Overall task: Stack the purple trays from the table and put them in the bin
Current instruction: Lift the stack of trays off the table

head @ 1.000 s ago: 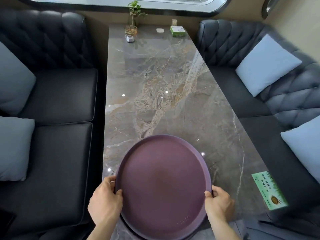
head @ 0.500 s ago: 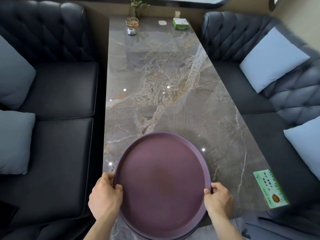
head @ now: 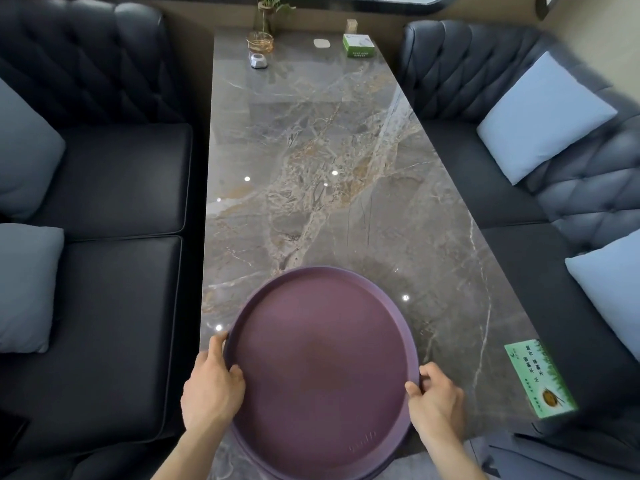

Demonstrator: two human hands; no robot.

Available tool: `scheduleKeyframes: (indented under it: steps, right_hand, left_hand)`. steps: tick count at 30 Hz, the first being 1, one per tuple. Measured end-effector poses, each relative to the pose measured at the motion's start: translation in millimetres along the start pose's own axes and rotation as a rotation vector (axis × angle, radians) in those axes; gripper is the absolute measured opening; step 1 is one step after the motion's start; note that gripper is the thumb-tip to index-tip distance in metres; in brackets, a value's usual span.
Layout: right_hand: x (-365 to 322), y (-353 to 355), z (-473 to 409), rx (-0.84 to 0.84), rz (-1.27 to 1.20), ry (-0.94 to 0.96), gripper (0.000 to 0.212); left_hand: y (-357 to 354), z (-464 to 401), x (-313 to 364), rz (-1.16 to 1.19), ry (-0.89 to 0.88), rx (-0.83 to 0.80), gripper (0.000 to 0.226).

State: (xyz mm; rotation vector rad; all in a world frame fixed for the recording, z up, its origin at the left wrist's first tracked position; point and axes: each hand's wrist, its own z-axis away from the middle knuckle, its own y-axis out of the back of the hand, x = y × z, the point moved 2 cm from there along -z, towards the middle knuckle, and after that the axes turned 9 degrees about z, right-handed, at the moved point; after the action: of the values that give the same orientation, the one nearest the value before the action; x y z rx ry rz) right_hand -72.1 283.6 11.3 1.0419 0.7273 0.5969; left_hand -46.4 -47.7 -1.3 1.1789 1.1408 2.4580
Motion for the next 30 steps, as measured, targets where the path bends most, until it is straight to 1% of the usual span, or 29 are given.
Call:
scheduleKeyframes:
  steps: [2,4,9,11,15,18,20,22,24,27,30]
  right_hand:
    - [0.0,0.4,-1.3,0.002,0.031,0.000,0.016]
    - [-1.7,1.3,-2.7,-0.001,0.063,0.003,0.016]
    - [-3.6,2.7,-4.6,-0.015,0.120,-0.004,0.023]
    - [-5.4,2.6,-8.5,-0.058,0.161,0.017,0.025]
    - [-13.4,4.4,-13.9,-0.151,0.232,0.054,0.022]
    - [-15.1,5.0,-15.2,-0.174,0.260,0.052,0.022]
    - [-11.5,3.3,-15.1,-0.175,0.228,0.036,0.022]
    - [-4.9,-0.3,-11.5,-0.148,0.163,0.037,0.023]
    - [0.9,-2.9,-6.0,-0.065,0.081,0.080,0.022]
    - [3.3,-1.3,-5.8,0.075,0.074,0.125,0.023]
    - [0.3,-1.3,-9.7,0.098,0.125,0.116,0.023]
  left_hand:
    - [-1.0,-0.7,-0.8,0.006,-0.033,0.046,0.042]
    - [-0.6,-3.4,-1.9,0.020,-0.044,0.051,0.038]
    - [-1.6,-6.1,-2.0,0.026,-0.056,0.039,0.038]
    - [-2.4,-5.1,-1.9,0.033,-0.067,0.040,0.038]
    - [-1.6,-7.3,-1.3,-0.005,-0.073,0.023,0.041]
    - [-0.4,-10.3,-0.6,-0.016,-0.067,0.002,0.041]
    - [0.5,-12.0,0.7,-0.040,-0.065,-0.016,0.040]
    - [0.2,-11.5,2.7,-0.070,-0.096,-0.024,0.047]
    - [-0.1,-10.8,6.1,-0.079,-0.152,0.013,0.055]
    - [1.1,-14.5,12.5,-0.095,-0.184,0.105,0.044]
    - [3.0,-20.0,14.6,-0.116,-0.170,0.118,0.040]
